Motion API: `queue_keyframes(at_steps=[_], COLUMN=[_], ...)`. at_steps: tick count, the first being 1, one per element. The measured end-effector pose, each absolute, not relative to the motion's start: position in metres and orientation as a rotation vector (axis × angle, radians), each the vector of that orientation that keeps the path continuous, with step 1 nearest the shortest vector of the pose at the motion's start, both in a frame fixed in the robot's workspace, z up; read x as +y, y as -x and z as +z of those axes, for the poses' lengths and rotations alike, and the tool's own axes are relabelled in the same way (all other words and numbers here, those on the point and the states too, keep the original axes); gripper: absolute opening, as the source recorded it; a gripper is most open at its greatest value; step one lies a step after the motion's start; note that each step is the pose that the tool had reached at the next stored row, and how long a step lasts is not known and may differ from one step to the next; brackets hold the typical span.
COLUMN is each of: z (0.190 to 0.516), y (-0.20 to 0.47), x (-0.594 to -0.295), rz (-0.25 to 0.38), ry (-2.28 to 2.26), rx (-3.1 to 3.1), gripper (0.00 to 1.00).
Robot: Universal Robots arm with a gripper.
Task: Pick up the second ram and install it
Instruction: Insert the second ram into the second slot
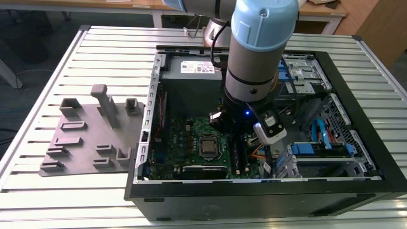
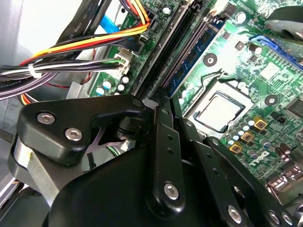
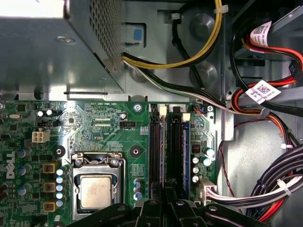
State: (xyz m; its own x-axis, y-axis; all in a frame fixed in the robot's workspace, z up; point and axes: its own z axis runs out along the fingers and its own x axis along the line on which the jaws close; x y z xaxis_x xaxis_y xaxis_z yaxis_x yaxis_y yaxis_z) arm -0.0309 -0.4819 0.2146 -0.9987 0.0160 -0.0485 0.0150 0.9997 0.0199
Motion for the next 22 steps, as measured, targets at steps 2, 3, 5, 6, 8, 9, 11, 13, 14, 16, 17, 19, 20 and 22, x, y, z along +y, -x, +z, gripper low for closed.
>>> queue_keyframes(at_steps=[2, 3, 5, 6, 8, 9, 11, 13, 14, 16, 17, 19, 20, 22], z=[0.2145, 0.2145, 0.2144, 0.2144, 0.2146, 0.2147, 0.2150, 0.2155, 0.2154, 0.2155, 0.2154, 0.2153, 0.2152, 0.2149], y=[0.0309, 0.0309, 0.0309, 0.0309, 0.0309, 0.0309, 0.0304, 0.0298, 0.0298, 0.0298, 0.0298, 0.0298, 0.0300, 0.0310], x=[-0.4819, -0.4819, -0.4819, -0.4819, -0.4818, -0.4818, -0.4818, -0.4819, -0.4819, -0.4819, -0.4818, -0.4818, -0.4818, -0.4819], rz=[0.030, 0.030, 0.030, 0.030, 0.030, 0.030, 0.031, 0.030, 0.030, 0.031, 0.031, 0.030, 0.030, 0.030], ry=[-0.024, -0.024, -0.024, -0.024, -0.021, -0.018, -0.007, 0.005, 0.007, 0.007, 0.008, 0.008, 0.007, 0.000], rx=[3.093, 3.093, 3.093, 3.093, 3.093, 3.093, 3.093, 3.093, 3.093, 3.093, 3.093, 3.093, 3.093, 3.093], gripper=[0.11, 0.11, 0.11, 0.11, 0.11, 0.11, 0.11, 0.11, 0.11, 0.11, 0.11, 0.11, 0.11, 0.11])
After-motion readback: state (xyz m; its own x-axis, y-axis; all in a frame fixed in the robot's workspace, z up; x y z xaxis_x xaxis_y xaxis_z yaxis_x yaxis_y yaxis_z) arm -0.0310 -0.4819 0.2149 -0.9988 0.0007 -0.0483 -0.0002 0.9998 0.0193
